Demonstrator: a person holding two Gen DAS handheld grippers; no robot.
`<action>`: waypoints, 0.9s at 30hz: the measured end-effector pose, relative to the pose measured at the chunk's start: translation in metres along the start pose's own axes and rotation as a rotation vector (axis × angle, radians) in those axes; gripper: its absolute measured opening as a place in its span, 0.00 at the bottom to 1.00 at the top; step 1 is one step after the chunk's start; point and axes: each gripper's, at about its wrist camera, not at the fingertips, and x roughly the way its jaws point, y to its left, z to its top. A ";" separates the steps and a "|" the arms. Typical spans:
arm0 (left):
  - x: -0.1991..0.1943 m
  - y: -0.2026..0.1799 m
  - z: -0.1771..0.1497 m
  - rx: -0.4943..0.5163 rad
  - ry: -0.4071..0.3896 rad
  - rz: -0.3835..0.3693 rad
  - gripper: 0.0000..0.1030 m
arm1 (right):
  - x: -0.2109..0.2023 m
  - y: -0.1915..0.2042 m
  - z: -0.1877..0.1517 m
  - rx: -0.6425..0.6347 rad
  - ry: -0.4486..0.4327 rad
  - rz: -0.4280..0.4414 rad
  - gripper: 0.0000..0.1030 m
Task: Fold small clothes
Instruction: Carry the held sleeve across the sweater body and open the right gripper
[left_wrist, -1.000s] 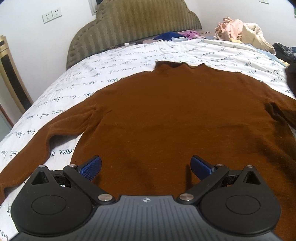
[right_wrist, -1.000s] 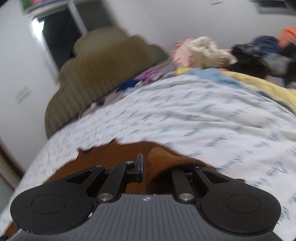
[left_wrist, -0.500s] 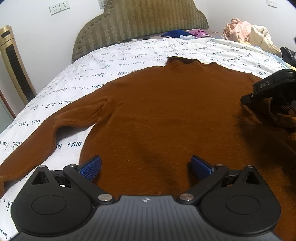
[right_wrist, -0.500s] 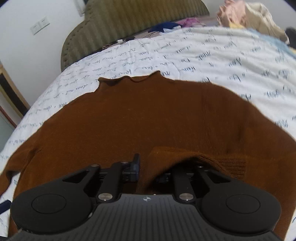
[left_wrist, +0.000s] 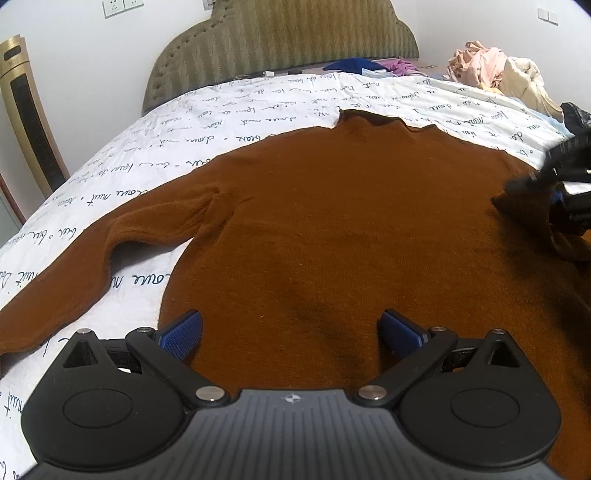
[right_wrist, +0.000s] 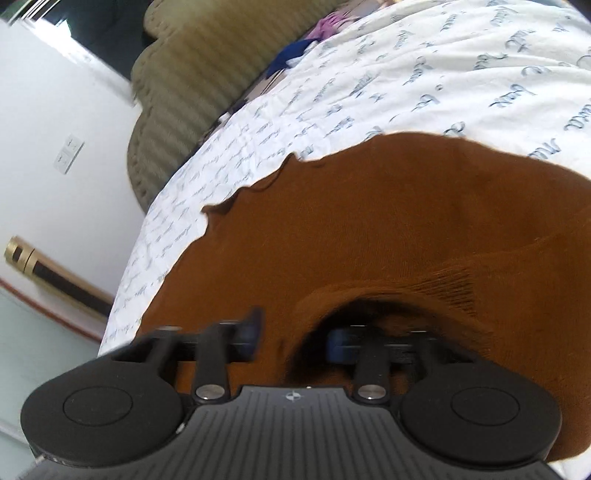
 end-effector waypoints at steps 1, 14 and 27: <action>0.000 0.001 0.000 -0.002 0.000 -0.001 1.00 | -0.001 0.003 0.000 -0.025 -0.012 -0.027 0.11; 0.004 0.019 0.001 -0.038 0.008 0.018 1.00 | 0.004 0.099 -0.002 -0.472 -0.148 -0.176 0.11; 0.006 0.033 -0.001 -0.059 0.014 0.025 1.00 | 0.047 0.151 -0.009 -0.671 -0.181 -0.271 0.11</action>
